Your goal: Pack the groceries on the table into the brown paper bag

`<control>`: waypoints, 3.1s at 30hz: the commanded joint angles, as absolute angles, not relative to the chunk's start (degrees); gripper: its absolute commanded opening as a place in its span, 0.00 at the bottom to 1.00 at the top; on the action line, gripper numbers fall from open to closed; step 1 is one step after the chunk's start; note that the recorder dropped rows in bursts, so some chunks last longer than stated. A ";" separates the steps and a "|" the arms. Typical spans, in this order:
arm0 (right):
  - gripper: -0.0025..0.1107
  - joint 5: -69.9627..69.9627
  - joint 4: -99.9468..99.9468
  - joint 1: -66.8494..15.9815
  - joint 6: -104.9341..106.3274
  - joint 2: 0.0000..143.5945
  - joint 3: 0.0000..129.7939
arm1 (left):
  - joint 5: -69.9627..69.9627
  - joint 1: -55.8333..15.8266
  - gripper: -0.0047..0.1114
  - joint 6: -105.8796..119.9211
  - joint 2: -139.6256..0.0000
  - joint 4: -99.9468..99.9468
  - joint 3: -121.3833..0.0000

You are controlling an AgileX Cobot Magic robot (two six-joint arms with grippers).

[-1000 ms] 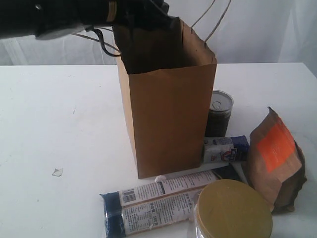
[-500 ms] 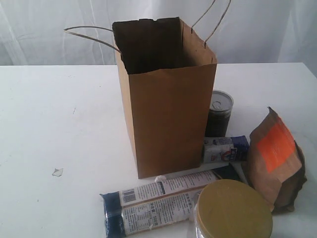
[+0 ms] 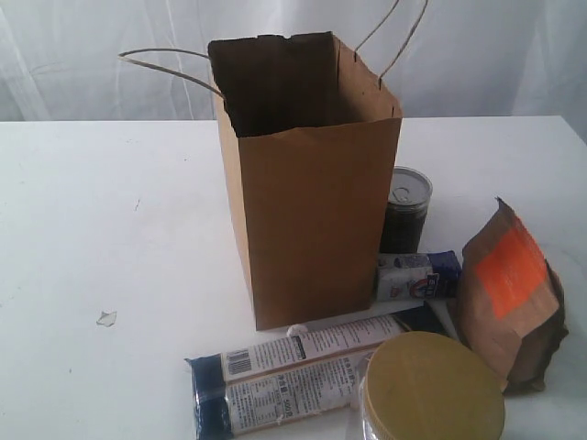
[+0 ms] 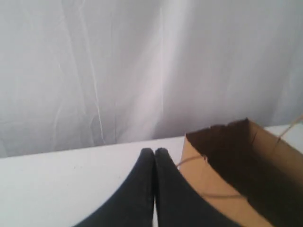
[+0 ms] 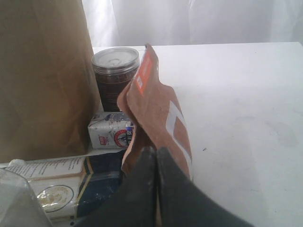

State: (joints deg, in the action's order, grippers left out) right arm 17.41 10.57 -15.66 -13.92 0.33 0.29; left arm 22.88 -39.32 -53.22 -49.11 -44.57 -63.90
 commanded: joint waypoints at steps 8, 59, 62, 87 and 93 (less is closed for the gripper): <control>0.02 17.06 10.76 -15.34 -13.96 0.00 0.00 | 29.62 -39.54 0.04 -35.76 -35.32 -27.24 -54.85; 0.02 17.06 10.76 -15.34 -16.20 0.00 0.00 | 6.07 -39.32 0.04 7.20 -7.75 5.98 -11.31; 0.02 17.06 10.76 -15.34 -16.20 0.00 0.00 | 6.07 -39.32 0.04 7.20 -4.21 5.98 -7.89; 0.02 17.06 10.76 -15.34 -16.20 0.00 0.00 | 7.65 -36.99 0.04 7.54 0.00 8.50 0.00; 0.02 17.06 10.76 -15.34 -16.20 0.00 0.00 | 7.65 -29.12 0.04 7.54 0.00 8.50 0.00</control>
State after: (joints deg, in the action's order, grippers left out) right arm 17.41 10.57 -15.66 -15.95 0.33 0.29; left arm 7.11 -32.06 7.81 -0.29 7.89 -0.22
